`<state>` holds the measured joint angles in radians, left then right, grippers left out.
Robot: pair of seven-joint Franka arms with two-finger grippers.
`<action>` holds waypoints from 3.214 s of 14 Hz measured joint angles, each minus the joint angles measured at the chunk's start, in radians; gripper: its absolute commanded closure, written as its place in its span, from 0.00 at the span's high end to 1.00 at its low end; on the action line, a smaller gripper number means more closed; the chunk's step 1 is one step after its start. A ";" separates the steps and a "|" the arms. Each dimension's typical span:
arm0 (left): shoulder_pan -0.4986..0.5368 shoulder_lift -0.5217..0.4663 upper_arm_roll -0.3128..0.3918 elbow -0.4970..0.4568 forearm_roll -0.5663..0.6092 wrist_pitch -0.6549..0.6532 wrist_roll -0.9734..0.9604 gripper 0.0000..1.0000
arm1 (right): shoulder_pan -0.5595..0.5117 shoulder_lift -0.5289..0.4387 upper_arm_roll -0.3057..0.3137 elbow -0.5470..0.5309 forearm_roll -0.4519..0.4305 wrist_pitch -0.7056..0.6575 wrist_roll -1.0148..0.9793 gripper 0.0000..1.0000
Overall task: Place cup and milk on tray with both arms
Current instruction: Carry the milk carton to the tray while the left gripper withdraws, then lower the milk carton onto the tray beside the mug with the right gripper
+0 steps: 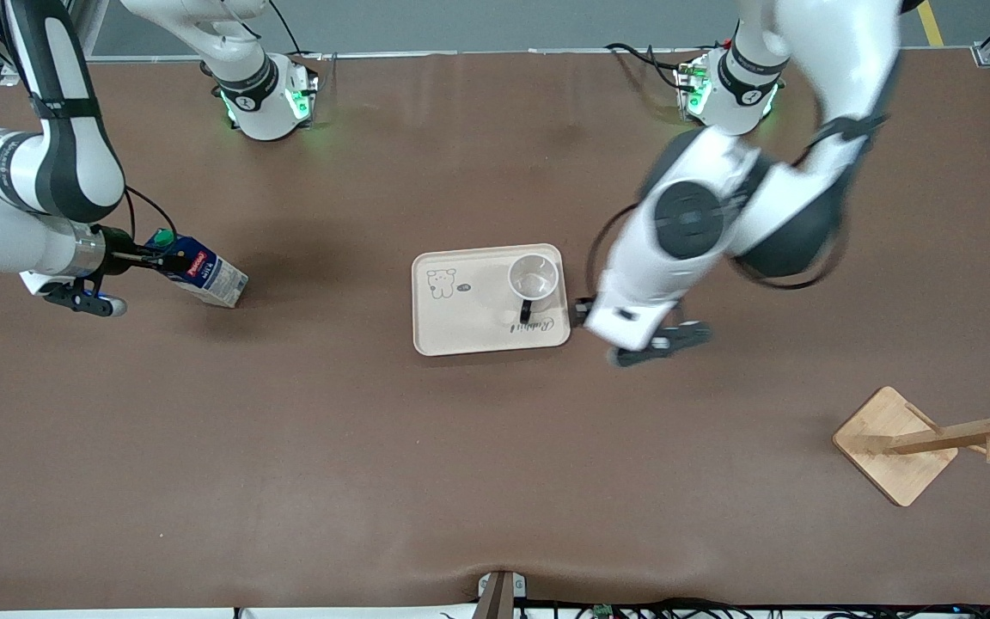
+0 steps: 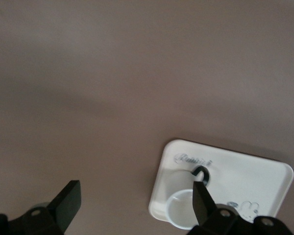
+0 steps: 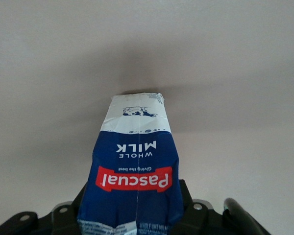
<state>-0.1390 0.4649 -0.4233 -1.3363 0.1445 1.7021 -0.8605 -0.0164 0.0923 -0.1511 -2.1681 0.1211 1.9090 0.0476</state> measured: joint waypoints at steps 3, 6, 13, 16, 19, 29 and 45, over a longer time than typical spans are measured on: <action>0.149 -0.121 -0.002 -0.002 0.000 -0.089 0.152 1.00 | 0.002 -0.002 0.001 0.082 0.010 -0.056 0.004 0.00; 0.217 -0.210 -0.001 -0.004 0.000 -0.174 0.265 1.00 | 0.056 0.009 0.008 0.201 0.017 -0.080 0.004 0.00; 0.239 -0.403 0.172 -0.037 -0.004 -0.225 0.591 1.00 | 0.409 0.172 0.021 0.397 0.196 -0.081 0.221 0.00; 0.120 -0.463 0.363 -0.105 -0.037 -0.226 0.654 1.00 | 0.541 0.296 0.022 0.510 0.215 -0.085 0.302 0.00; 0.088 -0.492 0.403 -0.136 -0.040 -0.225 0.669 1.00 | 0.608 0.368 0.022 0.608 0.215 -0.160 0.432 0.00; 0.085 -0.503 0.408 -0.147 -0.040 -0.245 0.670 1.00 | 0.700 0.436 0.021 0.626 0.215 -0.140 0.458 1.00; 0.072 -0.503 0.404 -0.151 -0.106 -0.254 0.671 1.00 | 0.690 0.402 -0.022 0.844 0.194 -0.112 0.497 1.00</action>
<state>-0.0672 -0.0385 -0.0197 -1.4870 0.0382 1.4483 -0.1895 0.6732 0.4944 -0.1732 -1.3238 0.3147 1.7970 0.5445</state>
